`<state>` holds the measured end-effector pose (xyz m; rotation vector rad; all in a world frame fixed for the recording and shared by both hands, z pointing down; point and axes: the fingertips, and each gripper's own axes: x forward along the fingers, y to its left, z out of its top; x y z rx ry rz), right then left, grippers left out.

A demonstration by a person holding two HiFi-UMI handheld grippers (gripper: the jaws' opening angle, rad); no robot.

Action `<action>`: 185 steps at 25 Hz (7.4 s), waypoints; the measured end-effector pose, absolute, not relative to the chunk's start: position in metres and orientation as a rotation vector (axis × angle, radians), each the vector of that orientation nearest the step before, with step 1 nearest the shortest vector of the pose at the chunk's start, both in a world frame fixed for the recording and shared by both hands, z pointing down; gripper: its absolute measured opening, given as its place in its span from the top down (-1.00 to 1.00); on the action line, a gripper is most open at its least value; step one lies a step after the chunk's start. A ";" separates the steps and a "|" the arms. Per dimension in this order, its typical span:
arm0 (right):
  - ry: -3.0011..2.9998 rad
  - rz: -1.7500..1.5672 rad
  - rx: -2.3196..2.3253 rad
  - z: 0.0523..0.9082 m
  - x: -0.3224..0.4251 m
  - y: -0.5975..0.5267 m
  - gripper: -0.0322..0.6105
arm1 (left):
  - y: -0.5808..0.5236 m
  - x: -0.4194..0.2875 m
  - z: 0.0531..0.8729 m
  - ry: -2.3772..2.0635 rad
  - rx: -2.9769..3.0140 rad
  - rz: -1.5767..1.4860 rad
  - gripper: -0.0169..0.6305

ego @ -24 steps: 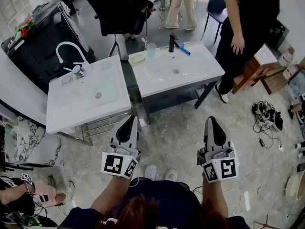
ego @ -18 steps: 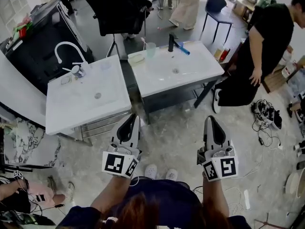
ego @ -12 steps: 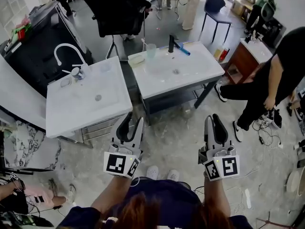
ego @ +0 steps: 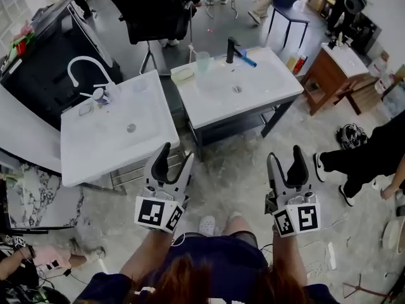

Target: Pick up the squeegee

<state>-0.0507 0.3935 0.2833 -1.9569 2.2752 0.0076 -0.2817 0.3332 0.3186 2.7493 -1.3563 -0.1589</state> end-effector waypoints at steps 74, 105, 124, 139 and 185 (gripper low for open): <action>2.659 -0.385 -1.676 0.379 0.166 -0.333 -0.47 | -0.336 -0.042 0.386 -1.586 2.493 -0.083 0.09; 3.036 -1.048 -1.949 0.654 0.162 -0.366 -0.15 | -0.367 -0.027 0.429 -1.648 2.386 0.045 0.09; 2.898 -1.144 -1.995 0.659 0.167 -0.365 0.41 | -0.365 -0.037 0.429 -1.656 2.370 0.042 0.09; 2.742 -0.837 -1.918 0.563 0.165 -0.388 0.41 | -0.357 -0.048 0.412 -1.700 2.380 -0.005 0.09; 2.485 0.062 -1.660 0.282 0.148 -0.310 0.41 | -0.290 -0.057 0.311 -1.754 2.545 -0.164 0.89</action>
